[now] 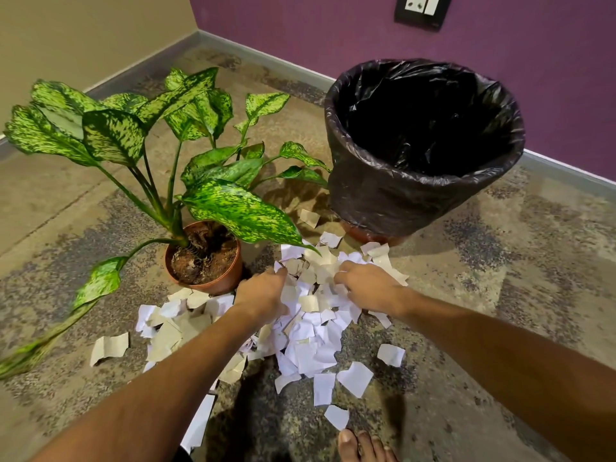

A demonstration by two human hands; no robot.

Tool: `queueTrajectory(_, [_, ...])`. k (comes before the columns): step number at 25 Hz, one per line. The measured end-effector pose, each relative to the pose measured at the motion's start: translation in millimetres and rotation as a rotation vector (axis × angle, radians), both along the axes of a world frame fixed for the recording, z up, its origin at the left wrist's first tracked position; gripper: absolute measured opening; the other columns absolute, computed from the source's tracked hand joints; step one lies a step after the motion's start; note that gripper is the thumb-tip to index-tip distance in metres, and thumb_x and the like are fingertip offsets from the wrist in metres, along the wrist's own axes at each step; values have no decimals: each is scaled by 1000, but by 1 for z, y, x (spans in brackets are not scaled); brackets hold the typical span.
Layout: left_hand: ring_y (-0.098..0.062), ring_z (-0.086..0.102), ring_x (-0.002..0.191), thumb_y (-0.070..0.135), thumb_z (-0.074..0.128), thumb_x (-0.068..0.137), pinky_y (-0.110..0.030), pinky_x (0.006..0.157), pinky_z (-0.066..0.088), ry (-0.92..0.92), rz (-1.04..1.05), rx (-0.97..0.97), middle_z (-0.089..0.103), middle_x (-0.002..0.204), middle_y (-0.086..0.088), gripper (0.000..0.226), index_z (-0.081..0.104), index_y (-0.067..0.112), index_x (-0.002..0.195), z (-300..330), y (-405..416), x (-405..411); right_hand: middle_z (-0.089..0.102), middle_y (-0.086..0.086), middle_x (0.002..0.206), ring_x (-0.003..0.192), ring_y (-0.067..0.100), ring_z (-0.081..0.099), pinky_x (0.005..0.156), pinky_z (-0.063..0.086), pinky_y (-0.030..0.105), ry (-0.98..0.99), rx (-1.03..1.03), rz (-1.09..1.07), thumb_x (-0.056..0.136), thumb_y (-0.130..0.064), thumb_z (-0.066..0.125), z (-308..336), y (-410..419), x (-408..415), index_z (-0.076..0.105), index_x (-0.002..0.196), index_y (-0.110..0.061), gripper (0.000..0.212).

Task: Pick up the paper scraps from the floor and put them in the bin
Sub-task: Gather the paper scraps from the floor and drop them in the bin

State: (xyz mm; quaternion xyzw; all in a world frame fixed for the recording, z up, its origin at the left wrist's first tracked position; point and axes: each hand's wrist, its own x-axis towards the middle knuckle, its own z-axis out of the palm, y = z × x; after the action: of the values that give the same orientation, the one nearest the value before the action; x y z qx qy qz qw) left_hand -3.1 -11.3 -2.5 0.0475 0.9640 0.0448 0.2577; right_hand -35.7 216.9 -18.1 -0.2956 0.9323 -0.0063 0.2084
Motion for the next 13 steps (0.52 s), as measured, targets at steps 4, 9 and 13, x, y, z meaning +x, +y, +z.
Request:
queueTrajectory(4, [-25, 54, 117, 38, 72, 80, -36, 86, 48, 38, 46, 89, 54, 133, -1, 73, 34, 30, 142, 6, -7, 0, 38, 4, 144, 111, 26, 58, 80, 51, 33, -87, -111, -6, 82, -30, 69, 10, -13, -3, 35, 146, -29, 72])
queueTrajectory(9, [-28, 45, 125, 52, 79, 67, -37, 90, 46, -120, 12, 107, 39, 144, -3, 105, 18, 29, 148, -3, -22, 6, -4, 6, 162, 117, 34, 53, 85, 54, 38, -64, 103, 195, 74, -43, 75, 8, -42, 13, 4, 150, -46, 105])
queueTrajectory(13, [-29, 50, 121, 45, 85, 62, -40, 94, 48, -117, -44, 184, 39, 142, -8, 113, 16, 25, 150, -10, -29, 11, 20, 15, 156, 93, 33, 63, 65, 51, 32, 18, 121, 266, 81, -13, 64, -3, -58, 20, 43, 133, -27, 58])
